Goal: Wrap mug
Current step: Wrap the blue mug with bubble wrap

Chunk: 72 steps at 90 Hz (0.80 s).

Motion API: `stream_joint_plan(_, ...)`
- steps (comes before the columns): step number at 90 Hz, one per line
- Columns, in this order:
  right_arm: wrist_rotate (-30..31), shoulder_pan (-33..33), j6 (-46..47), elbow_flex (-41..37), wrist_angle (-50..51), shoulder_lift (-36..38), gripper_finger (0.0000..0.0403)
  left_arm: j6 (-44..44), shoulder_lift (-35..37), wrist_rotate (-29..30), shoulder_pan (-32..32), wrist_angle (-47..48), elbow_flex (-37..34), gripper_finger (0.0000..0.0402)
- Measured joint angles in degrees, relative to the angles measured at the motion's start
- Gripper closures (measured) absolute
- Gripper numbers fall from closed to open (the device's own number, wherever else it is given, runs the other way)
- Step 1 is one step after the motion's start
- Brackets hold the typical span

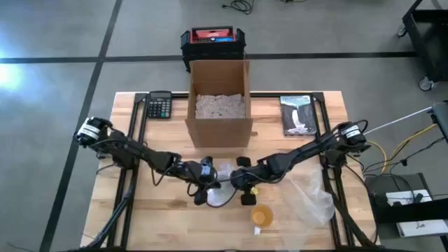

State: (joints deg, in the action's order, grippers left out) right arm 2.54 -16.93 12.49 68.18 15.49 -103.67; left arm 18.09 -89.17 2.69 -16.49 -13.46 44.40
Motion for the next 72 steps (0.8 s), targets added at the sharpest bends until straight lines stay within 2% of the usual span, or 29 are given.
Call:
stream_joint_plan(15,0.3,-1.32,1.15,1.05,0.03,-2.29,0.0396,-0.02,0.0,0.4,0.0,0.03,0.0,0.0401)
stream_joint_plan(38,0.8,-1.28,-4.05,9.83,15.62,1.55,0.0396,0.37,0.04,1.12,0.11,1.37,0.14,0.0401)
stream_joint_plan(57,4.9,-0.74,-8.94,12.39,6.94,1.32,0.0396,0.42,0.04,1.1,0.11,1.38,0.13,0.0401)
stream_joint_plan(72,4.94,0.5,-8.06,12.26,8.15,-3.01,0.0396,0.44,0.43,1.05,0.11,2.02,0.36,0.0401)
